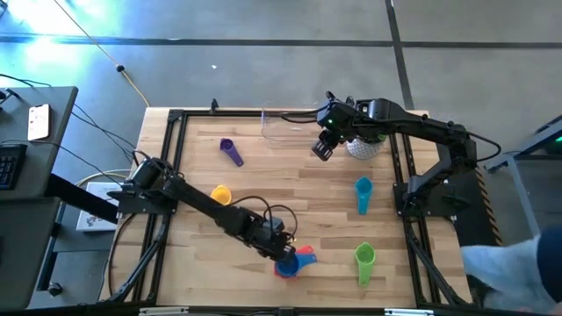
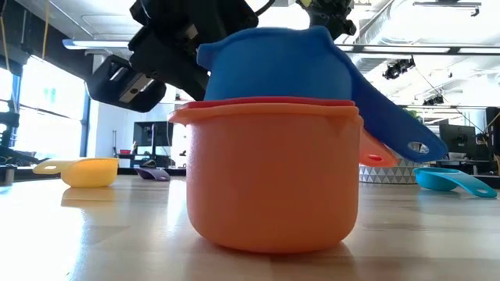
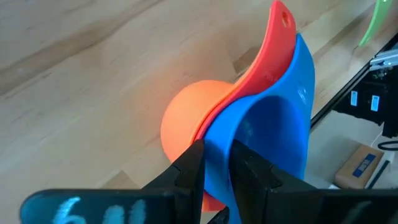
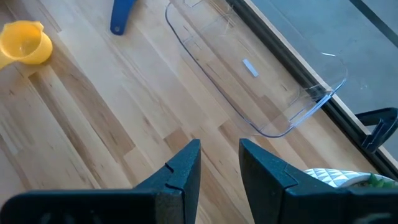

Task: Nest measuring cups in basket
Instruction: Stack the blue measuring cup on top of the pink measuring cup

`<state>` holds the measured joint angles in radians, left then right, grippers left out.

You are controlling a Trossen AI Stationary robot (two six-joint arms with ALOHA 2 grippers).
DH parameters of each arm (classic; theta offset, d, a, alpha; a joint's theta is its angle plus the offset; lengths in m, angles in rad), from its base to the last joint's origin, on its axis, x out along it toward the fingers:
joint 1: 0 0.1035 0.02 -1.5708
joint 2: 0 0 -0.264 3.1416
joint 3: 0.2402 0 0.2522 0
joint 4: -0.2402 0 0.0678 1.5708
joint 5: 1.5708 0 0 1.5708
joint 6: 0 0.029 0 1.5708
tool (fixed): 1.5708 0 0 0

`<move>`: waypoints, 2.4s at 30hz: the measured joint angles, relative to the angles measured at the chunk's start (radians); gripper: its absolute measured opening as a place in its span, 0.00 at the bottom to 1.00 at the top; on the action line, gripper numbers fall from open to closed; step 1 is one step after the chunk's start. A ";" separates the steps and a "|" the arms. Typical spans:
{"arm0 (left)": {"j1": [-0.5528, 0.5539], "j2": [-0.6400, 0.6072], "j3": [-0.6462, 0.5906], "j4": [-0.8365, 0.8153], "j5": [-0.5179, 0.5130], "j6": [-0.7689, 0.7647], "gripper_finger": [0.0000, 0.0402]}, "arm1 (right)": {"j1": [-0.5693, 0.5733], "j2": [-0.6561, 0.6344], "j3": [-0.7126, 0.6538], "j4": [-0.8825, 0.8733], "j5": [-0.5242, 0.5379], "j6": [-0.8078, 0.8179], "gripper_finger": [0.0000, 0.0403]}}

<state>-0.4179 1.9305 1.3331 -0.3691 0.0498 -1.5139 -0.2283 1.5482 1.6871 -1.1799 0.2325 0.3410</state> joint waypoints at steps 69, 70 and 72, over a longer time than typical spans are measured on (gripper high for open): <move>-0.082 -0.744 -0.202 -0.836 -0.402 0.641 0.15 | 0.855 0.351 0.000 0.197 -0.051 1.414 0.25; -0.088 -0.747 -0.210 -0.839 -0.402 0.635 0.15 | 0.857 0.367 0.000 0.224 -0.051 1.413 0.25; -0.100 -0.747 -0.213 -0.838 -0.402 0.628 0.15 | 0.858 0.395 0.000 0.265 -0.059 1.414 0.25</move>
<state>-0.5181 1.1831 1.1203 -1.2075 -0.3519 -0.8864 0.6294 1.9428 1.6867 -0.9151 0.1739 1.7546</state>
